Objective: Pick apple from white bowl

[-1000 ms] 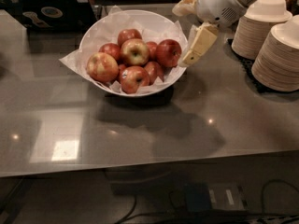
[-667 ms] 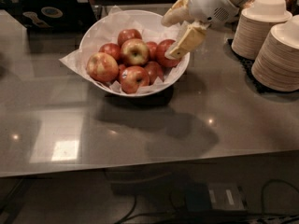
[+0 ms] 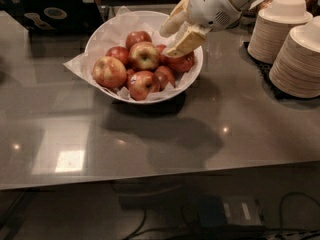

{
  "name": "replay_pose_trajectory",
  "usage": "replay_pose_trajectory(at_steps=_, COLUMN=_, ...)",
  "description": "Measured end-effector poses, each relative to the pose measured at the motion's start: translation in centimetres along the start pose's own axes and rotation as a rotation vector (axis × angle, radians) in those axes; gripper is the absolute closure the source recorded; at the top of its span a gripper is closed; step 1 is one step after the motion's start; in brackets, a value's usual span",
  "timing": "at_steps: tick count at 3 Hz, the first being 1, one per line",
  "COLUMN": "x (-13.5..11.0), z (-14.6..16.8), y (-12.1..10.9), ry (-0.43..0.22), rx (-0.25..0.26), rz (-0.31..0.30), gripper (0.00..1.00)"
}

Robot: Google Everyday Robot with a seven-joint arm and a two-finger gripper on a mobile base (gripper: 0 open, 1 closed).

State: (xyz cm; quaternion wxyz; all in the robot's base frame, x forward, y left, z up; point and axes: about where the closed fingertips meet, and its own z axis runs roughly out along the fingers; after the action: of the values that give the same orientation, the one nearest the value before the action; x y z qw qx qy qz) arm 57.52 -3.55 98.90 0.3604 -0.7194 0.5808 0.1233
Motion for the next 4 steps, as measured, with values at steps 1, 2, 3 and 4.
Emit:
replay_pose_trajectory(at_steps=1, x=0.2, z=1.9, y=0.0, ry=-0.002, rx=-0.02, rz=-0.011, gripper=0.32)
replay_pose_trajectory(at_steps=2, x=0.2, z=1.9, y=0.0, ry=-0.002, rx=-0.02, rz=-0.011, gripper=0.09)
replay_pose_trajectory(at_steps=3, x=0.0, z=2.3, y=-0.2, ry=-0.024, rx=-0.006, rz=-0.005, gripper=0.13)
replay_pose_trajectory(at_steps=4, x=-0.6, z=2.9, y=-1.0, ry=-0.049, rx=0.008, rz=-0.022, gripper=0.23)
